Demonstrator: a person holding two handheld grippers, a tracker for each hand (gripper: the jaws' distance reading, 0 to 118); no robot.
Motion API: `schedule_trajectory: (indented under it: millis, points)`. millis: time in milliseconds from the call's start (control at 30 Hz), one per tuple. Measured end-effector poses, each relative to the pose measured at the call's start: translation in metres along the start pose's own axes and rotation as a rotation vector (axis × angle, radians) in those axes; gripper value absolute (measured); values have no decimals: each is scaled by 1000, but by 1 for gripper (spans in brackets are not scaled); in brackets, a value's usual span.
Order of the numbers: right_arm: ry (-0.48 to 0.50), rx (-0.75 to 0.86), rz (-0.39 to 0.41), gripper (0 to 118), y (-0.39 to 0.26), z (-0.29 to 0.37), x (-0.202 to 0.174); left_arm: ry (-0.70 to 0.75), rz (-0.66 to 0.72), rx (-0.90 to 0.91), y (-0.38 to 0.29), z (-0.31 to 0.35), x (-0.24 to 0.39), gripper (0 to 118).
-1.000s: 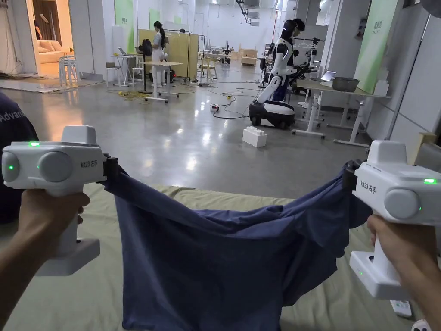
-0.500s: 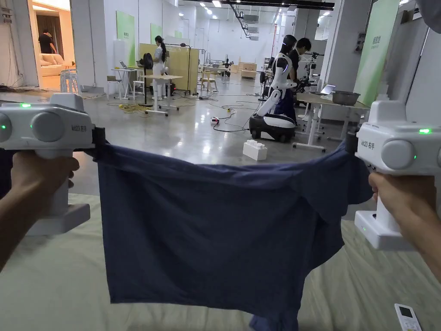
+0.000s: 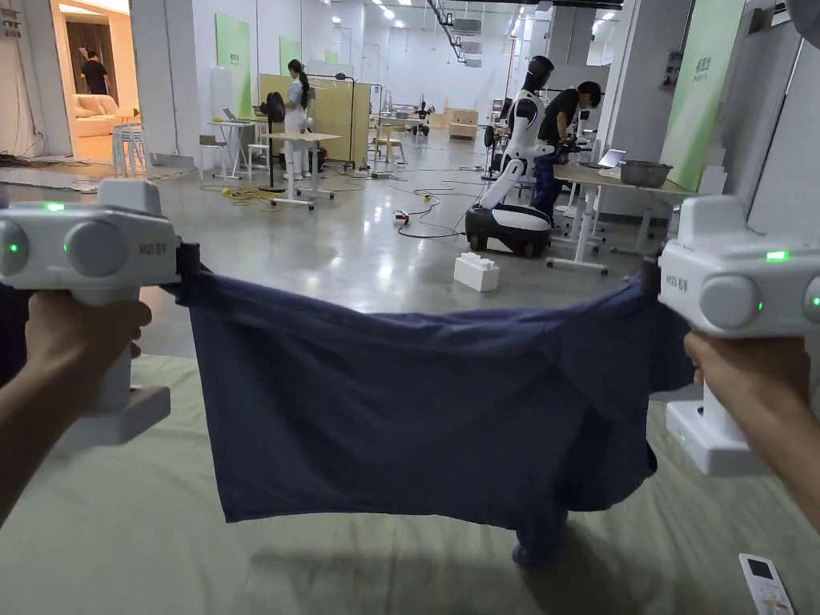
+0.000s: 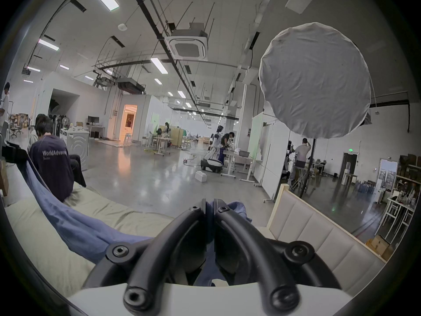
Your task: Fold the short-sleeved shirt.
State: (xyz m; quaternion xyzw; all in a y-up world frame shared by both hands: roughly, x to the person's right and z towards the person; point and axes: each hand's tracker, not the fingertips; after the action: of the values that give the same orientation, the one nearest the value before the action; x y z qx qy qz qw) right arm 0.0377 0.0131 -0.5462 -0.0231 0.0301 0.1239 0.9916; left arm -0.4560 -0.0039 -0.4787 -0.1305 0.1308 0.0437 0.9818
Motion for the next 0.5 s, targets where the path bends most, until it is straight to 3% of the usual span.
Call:
schedule_trajectory:
  millis: [200,233,367,433,500]
  points:
    - [31,-66,33,6,-62,40,-4,-8,34,-48,-63,12,-16,6]
    - [31,-72,35,6,-73,49,-2,-10,34,-48,-32,5,-8,6]
    - [43,-107,29,6,-109,77,10,-25,38,-50,-59,11,-29,6]
    - [43,-112,34,6,-122,95,13,-24,37,-46,-149,39,-67,6]
    - [47,-116,57,6,-130,128,9,-29,30,-51,-177,57,-80,6]
